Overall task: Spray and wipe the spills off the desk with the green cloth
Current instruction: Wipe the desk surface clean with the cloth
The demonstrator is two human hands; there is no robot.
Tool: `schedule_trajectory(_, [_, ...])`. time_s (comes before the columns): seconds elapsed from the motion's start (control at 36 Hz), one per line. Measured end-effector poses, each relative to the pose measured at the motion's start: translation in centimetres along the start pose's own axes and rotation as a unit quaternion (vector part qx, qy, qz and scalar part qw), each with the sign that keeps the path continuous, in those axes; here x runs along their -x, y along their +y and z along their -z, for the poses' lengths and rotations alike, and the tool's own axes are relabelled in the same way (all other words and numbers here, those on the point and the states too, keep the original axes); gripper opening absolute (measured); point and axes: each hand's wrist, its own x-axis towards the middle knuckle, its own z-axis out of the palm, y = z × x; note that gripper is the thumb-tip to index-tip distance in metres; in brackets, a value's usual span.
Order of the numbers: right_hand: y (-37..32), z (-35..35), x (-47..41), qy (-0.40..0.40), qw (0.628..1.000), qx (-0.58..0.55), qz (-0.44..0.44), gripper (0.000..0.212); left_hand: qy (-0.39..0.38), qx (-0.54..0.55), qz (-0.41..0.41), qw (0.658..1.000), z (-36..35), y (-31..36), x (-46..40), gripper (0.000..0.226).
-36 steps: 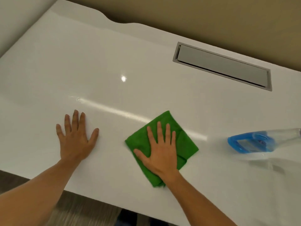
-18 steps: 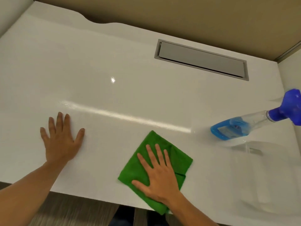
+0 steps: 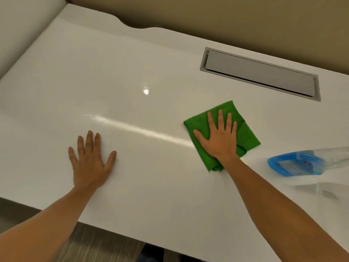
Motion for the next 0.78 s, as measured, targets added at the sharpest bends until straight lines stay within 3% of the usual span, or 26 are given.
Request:
schedule_trajectory(0.19, [-9.2, -0.3, -5.5, -0.026, 0.999, -0.007, 0.041, 0.103, 0.003, 0.001, -0.004, 1.000, -0.3, -0.3, 0.0, 0.083])
schedule_trajectory(0.44, [-18.4, -2.3, 2.7, -0.060, 0.992, -0.038, 0.100, 0.108, 0.006, 0.007, -0.007, 1.000, -0.1, -0.3, 0.0, 0.084])
schedule_trajectory(0.61, [-18.5, -3.6, 10.8, -0.057, 0.993, -0.054, 0.088, 0.104, -0.001, 0.009, -0.007, 1.000, 0.2, -0.1, 0.1, 0.087])
schedule_trajectory(0.78, [-14.4, -3.1, 14.5, -0.086, 0.993, -0.064, 0.055, 0.097, -0.013, 0.001, -0.003, 1.000, 0.5, 0.0, 0.3, 0.087])
